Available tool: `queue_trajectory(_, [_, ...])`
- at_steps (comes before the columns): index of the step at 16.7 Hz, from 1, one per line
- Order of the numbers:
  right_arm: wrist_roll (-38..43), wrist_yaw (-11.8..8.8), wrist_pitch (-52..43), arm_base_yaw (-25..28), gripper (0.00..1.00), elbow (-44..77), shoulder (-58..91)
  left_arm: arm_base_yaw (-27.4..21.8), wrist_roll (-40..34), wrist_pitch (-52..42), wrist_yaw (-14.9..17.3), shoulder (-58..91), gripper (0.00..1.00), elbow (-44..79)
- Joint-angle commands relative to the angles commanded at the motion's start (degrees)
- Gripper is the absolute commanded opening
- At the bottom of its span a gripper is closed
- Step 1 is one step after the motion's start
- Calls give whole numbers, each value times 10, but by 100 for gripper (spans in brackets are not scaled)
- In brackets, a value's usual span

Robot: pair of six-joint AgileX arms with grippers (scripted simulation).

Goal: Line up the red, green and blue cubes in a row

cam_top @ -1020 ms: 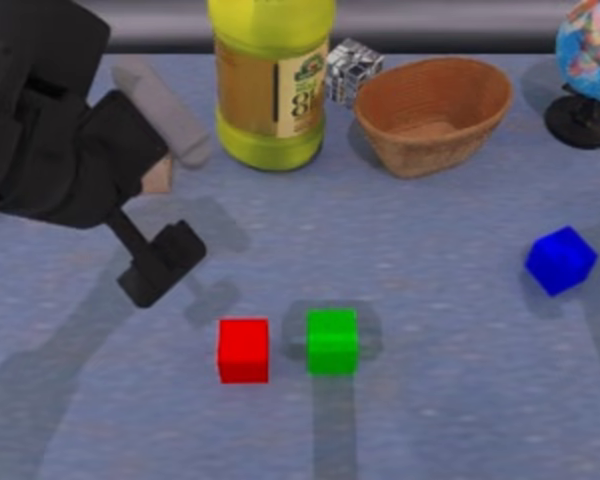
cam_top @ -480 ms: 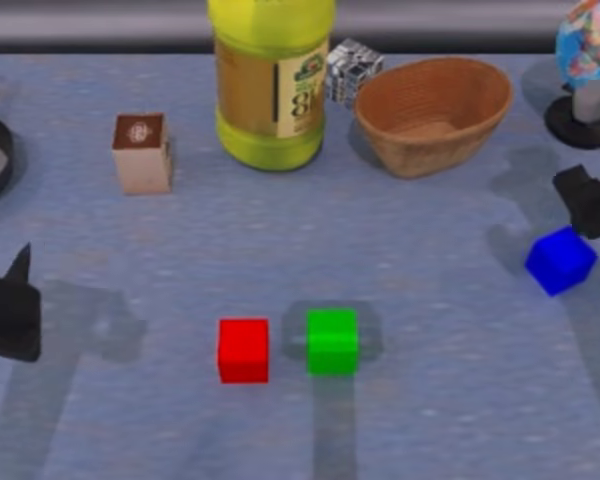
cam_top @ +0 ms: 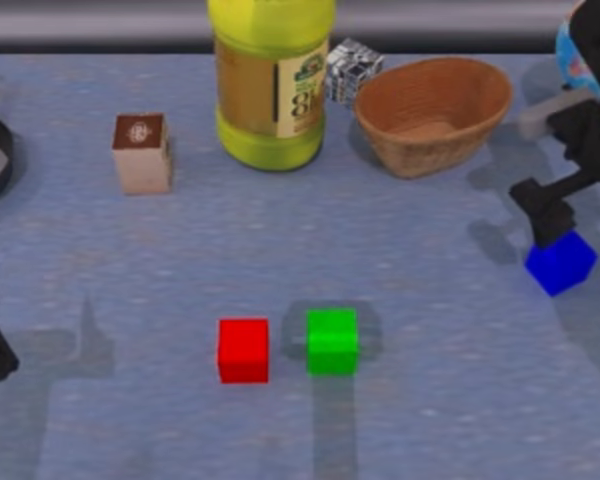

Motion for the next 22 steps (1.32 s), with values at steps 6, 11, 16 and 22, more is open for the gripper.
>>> queue_trajectory(6, [0, 0, -1, -3, 100, 4, 4, 2, -2, 3, 0, -5, 100, -4])
queue_trajectory(11, [-1, 0, 64, 0, 100, -34, 32, 2, -2, 3, 0, -5, 100, -4])
queue_trajectory(16, [1, 0, 150, 1, 100, -81, 71, 2, -2, 3, 0, -5, 100, -4])
queue_trajectory(22, [1, 1, 151, 1, 85, -81, 72, 2, -2, 3, 0, -5, 100, -4])
